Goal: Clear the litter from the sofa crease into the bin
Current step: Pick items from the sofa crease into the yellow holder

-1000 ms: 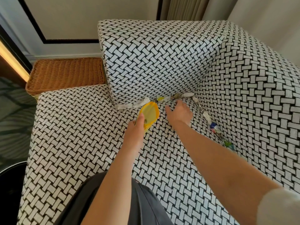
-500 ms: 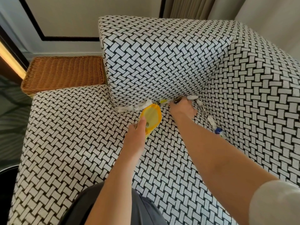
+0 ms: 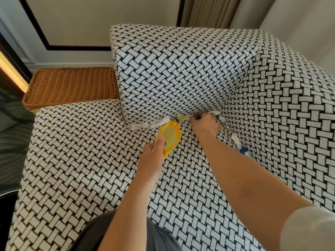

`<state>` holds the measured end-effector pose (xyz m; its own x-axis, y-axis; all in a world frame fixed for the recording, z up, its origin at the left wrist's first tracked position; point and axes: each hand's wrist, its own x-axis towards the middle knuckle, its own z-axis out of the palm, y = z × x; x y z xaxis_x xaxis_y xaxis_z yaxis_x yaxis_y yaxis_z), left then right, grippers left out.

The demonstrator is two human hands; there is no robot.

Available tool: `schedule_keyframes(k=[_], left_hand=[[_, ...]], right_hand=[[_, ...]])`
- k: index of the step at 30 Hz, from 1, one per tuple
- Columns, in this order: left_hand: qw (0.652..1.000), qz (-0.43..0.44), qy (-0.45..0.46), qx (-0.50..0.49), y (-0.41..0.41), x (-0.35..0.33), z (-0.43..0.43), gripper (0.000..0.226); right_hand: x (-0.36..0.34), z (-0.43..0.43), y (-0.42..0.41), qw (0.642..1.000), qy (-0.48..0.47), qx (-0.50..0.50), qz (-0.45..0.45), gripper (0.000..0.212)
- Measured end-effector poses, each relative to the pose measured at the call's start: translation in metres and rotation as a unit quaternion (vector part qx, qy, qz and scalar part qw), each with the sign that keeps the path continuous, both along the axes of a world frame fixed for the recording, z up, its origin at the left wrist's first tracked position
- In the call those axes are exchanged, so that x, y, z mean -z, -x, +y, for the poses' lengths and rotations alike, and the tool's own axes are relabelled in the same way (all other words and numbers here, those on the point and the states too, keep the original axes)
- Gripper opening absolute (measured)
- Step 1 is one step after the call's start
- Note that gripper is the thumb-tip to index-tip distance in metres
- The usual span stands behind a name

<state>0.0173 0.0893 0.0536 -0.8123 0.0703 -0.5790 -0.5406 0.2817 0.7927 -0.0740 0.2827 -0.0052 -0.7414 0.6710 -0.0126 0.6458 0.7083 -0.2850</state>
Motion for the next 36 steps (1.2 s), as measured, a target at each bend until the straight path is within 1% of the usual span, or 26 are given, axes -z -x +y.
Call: schedule_keyframes(k=[4, 9, 11, 14, 18, 22, 25, 27, 29, 33, 36], left_hand=[[1.0, 0.001, -0.01, -0.006, -0.003, -0.003, -0.001, 0.037], [1.0, 0.008, -0.015, -0.008, -0.003, -0.001, 0.0, 0.054], [1.0, 0.007, -0.009, -0.004, -0.002, 0.0, 0.0, 0.056], [1.0, 0.006, -0.007, -0.004, -0.003, 0.001, -0.001, 0.06], [1.0, 0.013, 0.001, 0.004, -0.003, 0.004, -0.001, 0.06], [1.0, 0.016, 0.009, 0.008, -0.001, 0.007, -0.001, 0.059], [1.0, 0.021, 0.005, 0.0, -0.002, 0.008, 0.0, 0.057], [1.0, 0.028, 0.006, -0.002, -0.003, 0.009, 0.0, 0.057], [1.0, 0.031, 0.006, -0.001, -0.004, 0.011, 0.001, 0.058], [0.999, 0.031, 0.0, -0.01, -0.004, 0.014, 0.002, 0.059], [0.999, 0.034, -0.009, -0.016, -0.007, 0.012, 0.002, 0.06]], right_hand=[[-0.004, 0.006, -0.001, 1.0, 0.0, -0.018, -0.022, 0.045], [-0.002, 0.009, -0.002, 0.999, 0.01, -0.032, 0.004, 0.045], [0.0, 0.01, -0.003, 0.999, -0.001, -0.034, 0.003, 0.043], [-0.002, 0.009, -0.001, 0.999, -0.014, -0.026, -0.023, 0.045], [-0.002, 0.009, 0.001, 0.999, 0.004, -0.021, -0.027, 0.049], [-0.001, 0.013, -0.002, 0.999, 0.029, -0.041, 0.002, 0.038], [0.005, 0.015, -0.008, 0.996, 0.035, -0.056, 0.063, 0.024], [0.008, 0.014, -0.013, 0.991, 0.043, -0.059, 0.113, 0.023], [0.008, 0.013, -0.017, 0.988, 0.056, -0.055, 0.132, 0.022], [0.003, 0.013, -0.025, 0.982, 0.102, -0.04, 0.153, 0.015], [-0.003, 0.008, -0.047, 0.969, 0.18, -0.04, 0.164, 0.013]])
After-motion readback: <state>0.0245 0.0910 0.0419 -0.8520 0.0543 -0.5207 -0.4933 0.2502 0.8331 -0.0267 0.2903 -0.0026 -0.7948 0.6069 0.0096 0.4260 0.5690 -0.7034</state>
